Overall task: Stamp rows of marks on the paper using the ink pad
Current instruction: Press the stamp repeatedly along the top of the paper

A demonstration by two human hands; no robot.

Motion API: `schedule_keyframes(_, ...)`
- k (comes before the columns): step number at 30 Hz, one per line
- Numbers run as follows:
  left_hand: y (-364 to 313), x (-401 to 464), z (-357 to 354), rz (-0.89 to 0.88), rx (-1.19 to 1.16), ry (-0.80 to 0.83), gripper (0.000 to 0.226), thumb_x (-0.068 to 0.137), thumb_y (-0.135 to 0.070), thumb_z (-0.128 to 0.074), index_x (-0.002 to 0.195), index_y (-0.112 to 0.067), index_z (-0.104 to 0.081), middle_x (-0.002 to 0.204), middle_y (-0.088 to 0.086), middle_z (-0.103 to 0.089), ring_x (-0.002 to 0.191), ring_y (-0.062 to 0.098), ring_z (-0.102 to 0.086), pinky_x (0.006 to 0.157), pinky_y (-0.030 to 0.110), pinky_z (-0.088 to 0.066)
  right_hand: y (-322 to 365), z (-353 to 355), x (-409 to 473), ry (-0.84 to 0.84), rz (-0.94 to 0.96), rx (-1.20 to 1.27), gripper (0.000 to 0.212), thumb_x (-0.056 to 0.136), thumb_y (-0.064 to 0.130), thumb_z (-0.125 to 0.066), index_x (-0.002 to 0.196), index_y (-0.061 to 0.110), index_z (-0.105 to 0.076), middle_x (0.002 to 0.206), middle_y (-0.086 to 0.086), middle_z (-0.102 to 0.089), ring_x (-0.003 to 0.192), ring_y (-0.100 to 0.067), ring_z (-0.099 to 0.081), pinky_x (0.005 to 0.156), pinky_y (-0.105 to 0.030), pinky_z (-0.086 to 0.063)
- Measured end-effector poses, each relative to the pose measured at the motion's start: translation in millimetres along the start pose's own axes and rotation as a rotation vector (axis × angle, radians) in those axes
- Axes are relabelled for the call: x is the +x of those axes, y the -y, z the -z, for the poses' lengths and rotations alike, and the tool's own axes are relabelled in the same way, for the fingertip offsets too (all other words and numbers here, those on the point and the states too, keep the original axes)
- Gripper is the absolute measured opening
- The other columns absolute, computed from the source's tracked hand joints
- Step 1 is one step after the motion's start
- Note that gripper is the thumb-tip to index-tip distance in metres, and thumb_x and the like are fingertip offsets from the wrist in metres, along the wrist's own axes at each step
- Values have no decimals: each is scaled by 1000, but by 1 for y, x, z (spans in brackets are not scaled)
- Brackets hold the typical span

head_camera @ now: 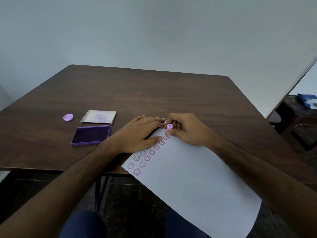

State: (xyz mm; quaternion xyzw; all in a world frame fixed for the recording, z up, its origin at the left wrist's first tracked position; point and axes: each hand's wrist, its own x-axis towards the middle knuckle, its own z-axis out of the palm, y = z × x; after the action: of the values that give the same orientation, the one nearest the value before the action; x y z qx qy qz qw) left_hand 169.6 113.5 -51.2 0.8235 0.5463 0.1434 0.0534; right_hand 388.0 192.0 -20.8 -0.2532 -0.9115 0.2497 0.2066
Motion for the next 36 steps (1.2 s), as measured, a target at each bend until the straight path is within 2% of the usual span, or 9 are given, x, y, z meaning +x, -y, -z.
schedule_keyframes(3, 1, 1, -2, -10, 25, -3, 51, 101, -50, -41, 147, -28, -40, 157, -9, -38, 145, 7, -30, 118, 33, -12, 0, -3, 2, -12, -19, -44, 16, 91, 18, -71, 84, 8, -61, 66, 4, -58, 57, -8, -47, 54, -22, -38)
schedule_keyframes(6, 2, 0, -3, -11, 28, -1, 53, 100, -53, -37, 147, -29, -40, 157, -9, -39, 145, 7, -30, 118, 33, -11, 2, -7, 2, -13, -39, -74, 24, 93, 18, -67, 77, 13, -49, 62, 10, -46, 54, -7, -40, 52, -19, -31)
schedule_keyframes(8, 2, 0, -3, -9, 29, 2, 55, 98, -55, -34, 146, -29, -41, 156, -8, -40, 144, 7, -31, 117, 32, -10, 4, -4, 3, 21, -24, -87, 26, 96, 17, -63, 77, 15, -45, 65, 9, -48, 57, -8, -40, 53, -22, -31)
schedule_keyframes(11, 2, 2, -2, -2, 22, 17, 56, 97, -57, -34, 145, -29, -42, 156, -7, -41, 143, 8, -32, 116, 30, -9, 6, 1, 5, 73, -13, -103, 15, 94, 13, -65, 84, 8, -56, 73, 1, -58, 63, -12, -47, 58, -26, -38)
schedule_keyframes(15, 0, 1, -1, -2, 17, 12, 56, 97, -55, -35, 145, -28, -42, 156, -7, -41, 143, 8, -32, 116, 29, -10, 6, 1, 8, 83, -45, -118, 14, 92, 12, -67, 86, 6, -57, 74, -1, -60, 65, -17, -49, 60, -33, -42)
schedule_keyframes(19, 0, 1, -1, 6, 10, 6, 56, 98, -54, -38, 146, -27, -43, 156, -7, -41, 143, 8, -32, 116, 29, -11, 6, 3, 6, 98, 30, -118, 11, 92, 12, -68, 88, 6, -60, 79, -6, -66, 69, -21, -55, 62, -31, -43)
schedule_keyframes(23, -1, 1, -1, 11, 5, 14, 57, 98, -54, -39, 147, -26, -42, 156, -7, -41, 143, 8, -33, 116, 30, -12, 4, 2, 8, 91, 19, -117, 15, 92, 12, -68, 83, 11, -56, 72, 2, -60, 62, -12, -48, 57, -24, -38)
schedule_keyframes(27, 1, 3, -1, 7, 16, 5, 53, 100, -51, -42, 146, -26, -43, 156, -6, -41, 143, 8, -32, 116, 30, -12, 3, 4, 8, 114, 43, -102, 13, 92, 11, -68, 84, 10, -57, 74, -1, -61, 62, -8, -47, 57, -17, -36)
schedule_keyframes(36, -1, 1, 1, 7, 9, 7, 51, 100, -51, -42, 145, -27, -44, 155, -5, -43, 142, 10, -34, 119, 38, -17, -1, 7, 11, 152, 98, -118, 14, 92, 12, -67, 84, 10, -56, 76, 0, -61, 64, -11, -48, 58, -17, -37)
